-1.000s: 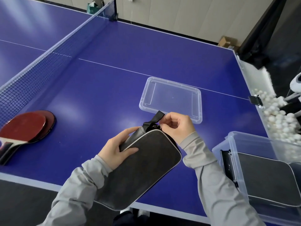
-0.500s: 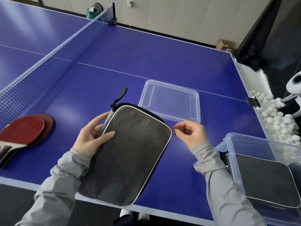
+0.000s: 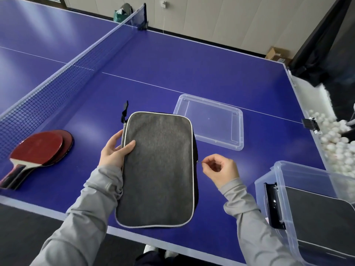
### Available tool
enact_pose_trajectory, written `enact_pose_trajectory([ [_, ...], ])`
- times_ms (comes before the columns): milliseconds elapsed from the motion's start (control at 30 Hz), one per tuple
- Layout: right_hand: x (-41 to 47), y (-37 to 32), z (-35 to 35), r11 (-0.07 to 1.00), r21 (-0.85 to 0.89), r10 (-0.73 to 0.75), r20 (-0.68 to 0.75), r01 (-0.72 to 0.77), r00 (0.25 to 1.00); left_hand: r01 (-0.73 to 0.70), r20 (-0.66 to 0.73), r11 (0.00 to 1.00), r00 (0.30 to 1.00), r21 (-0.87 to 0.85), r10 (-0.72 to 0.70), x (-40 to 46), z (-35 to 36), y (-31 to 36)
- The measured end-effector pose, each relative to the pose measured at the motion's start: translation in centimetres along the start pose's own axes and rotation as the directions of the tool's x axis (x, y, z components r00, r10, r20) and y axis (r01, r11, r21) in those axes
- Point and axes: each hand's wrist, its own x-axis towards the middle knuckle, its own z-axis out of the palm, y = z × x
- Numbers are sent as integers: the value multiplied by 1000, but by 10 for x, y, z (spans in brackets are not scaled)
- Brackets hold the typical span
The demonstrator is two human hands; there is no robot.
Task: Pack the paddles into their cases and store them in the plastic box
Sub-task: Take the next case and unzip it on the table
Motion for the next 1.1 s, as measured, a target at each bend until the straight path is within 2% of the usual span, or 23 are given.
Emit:
enact_pose_trajectory([
  [133,-15,16,5,999,28,25,12,-25,1000,0,-218,999,976,-35,-8,5,2,-7],
  [300,-29,35,5,998,35,46,14,-46,999,-37,-461,998,887,-44,12,9,7,-19],
  [533,-34,37,8,963,-153,-234,-63,222,970,37,-738,996,670,-82,-85,-3,18,-41],
  [600,-34,35,12,948,-164,-284,-56,272,957,19,-783,993,614,-114,-102,-5,22,-45],
  [833,-49,23,33,948,-113,-306,-59,298,950,-37,-843,955,480,-293,-240,4,44,-51],
  [967,-62,18,52,977,-8,-212,-82,212,974,-31,-849,942,444,-334,-286,15,51,-52],
  [1100,-67,8,75,994,106,-37,-49,42,998,20,-833,936,451,-351,-321,27,50,-51],
])
